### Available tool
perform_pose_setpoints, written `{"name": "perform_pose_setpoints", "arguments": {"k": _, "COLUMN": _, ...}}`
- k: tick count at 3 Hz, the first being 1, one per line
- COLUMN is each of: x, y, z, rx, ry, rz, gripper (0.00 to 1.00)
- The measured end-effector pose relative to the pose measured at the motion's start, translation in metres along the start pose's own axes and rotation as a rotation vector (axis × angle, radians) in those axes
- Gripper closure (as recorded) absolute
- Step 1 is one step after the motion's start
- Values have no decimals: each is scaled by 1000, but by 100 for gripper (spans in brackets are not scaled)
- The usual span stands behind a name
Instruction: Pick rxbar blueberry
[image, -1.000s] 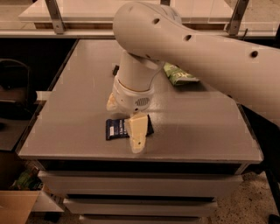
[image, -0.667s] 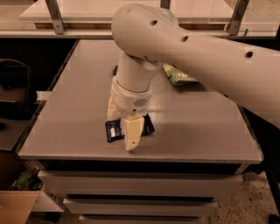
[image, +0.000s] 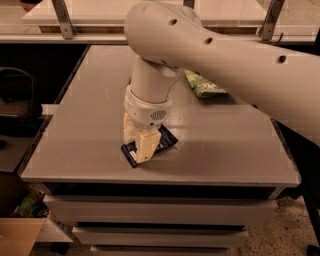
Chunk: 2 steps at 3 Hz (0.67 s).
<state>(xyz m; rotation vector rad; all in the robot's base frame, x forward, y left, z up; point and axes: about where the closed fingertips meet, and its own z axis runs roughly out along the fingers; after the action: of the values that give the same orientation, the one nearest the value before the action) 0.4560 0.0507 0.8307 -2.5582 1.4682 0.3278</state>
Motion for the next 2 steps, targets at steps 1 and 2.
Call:
{"name": "perform_pose_setpoints", "arguments": {"k": 1, "x": -1, "y": -6, "z": -4, "rx": 3, "ry": 5, "rz": -11, "gripper": 100}}
{"name": "perform_pose_setpoints", "arguments": {"k": 2, "x": 0, "y": -13, "z": -19, "rx": 32, "ry": 20, "rz": -24, "gripper": 100}}
